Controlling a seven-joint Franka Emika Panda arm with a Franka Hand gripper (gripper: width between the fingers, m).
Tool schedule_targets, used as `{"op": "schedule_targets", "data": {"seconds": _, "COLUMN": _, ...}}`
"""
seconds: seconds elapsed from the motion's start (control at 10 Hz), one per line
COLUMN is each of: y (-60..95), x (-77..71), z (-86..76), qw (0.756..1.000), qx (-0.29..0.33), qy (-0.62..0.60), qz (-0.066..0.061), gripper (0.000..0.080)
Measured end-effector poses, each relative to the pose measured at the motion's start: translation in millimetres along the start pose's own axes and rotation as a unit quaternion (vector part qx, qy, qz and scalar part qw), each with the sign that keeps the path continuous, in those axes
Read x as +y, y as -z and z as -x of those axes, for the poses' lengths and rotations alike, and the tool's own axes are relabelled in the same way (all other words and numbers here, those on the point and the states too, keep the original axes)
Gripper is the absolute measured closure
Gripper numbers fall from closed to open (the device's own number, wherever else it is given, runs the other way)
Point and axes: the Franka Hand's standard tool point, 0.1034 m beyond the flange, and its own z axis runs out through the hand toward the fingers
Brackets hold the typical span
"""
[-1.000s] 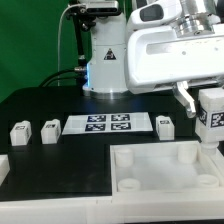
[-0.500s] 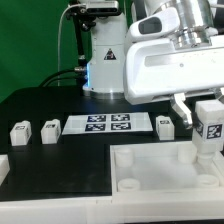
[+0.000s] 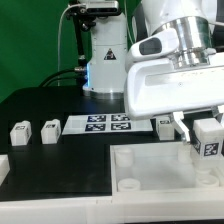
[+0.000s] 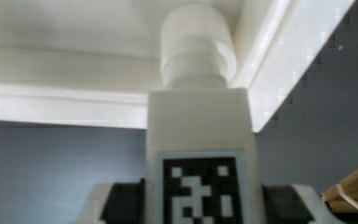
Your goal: Assemble one leg
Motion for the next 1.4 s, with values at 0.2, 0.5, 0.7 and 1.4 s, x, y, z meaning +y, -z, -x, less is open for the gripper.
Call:
{"op": "schedule_targets", "data": {"seconds": 0.2, "y": -8.4, "x": -0.7, "z": -7.5, "qw": 1.0, "qx": 0.004, "qy": -0.001, "qz": -0.001, "gripper": 0.0509}}
{"op": "schedule_targets", "data": {"seconds": 0.5, "y": -13.6, "x": -4.3, "z": -4.7, "qw": 1.0, "qx": 0.006, "qy": -0.002, "qz": -0.001, "gripper": 0.0509}}
{"op": "schedule_targets", "data": {"seconds": 0.7, "y": -15.5, "x": -3.6, "z": -1.5, "qw": 1.0, "qx": 0.013, "qy": -0.002, "qz": 0.001, "gripper": 0.0509}}
{"op": "schedule_targets", "data": {"seconds": 1.4, "y": -17.4, "x": -4.0, "z": 1.1, "qw": 1.0, "qx": -0.002, "qy": -0.001, "qz": -0.002, "gripper": 0.0317}}
